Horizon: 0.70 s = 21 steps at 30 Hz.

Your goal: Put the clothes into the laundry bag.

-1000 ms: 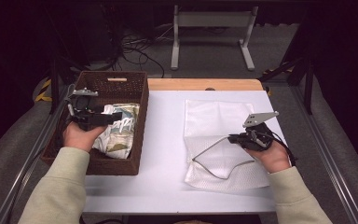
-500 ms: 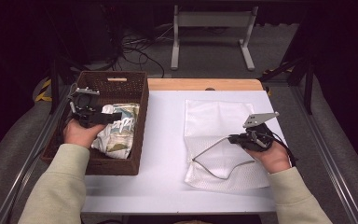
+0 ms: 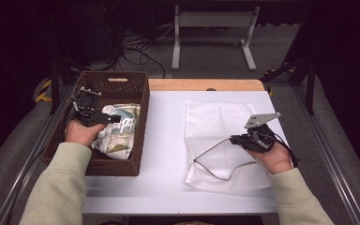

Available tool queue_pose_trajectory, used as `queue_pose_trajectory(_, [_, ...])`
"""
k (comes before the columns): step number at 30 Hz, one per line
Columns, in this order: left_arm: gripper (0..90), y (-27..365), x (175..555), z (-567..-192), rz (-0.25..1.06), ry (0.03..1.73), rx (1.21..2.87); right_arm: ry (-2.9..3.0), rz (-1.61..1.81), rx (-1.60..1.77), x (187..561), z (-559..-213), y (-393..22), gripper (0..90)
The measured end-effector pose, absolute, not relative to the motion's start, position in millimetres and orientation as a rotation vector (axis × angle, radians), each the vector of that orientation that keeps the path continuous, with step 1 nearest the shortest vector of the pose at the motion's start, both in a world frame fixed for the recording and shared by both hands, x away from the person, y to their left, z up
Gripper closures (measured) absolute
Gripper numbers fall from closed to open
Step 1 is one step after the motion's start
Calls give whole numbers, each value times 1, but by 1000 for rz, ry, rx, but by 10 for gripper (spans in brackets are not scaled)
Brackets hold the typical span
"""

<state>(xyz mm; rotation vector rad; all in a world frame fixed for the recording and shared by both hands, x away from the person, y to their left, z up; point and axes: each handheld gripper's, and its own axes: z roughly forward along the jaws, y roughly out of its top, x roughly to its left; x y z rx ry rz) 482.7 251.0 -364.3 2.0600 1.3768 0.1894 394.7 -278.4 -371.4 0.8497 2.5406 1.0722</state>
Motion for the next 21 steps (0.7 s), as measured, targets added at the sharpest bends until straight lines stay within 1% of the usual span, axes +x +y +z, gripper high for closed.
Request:
queue_pose_trajectory(3, [0,254,488,-370,137,1401,2054,2535,1077,846,394,-371,-279,877])
queue_pose_trajectory(9, [0,255,494,-375,146,1453,2081,2535,1072,844,394,-371,-278,877])
queue_pose_trajectory(20, [0,254,505,-390,-10,1496,2110,2537,1069,834,393,-371,-276,877])
queue_pose_trajectory(21, [0,254,506,-392,-53,1501,2110,2537,1069,833,393,-371,-276,877])
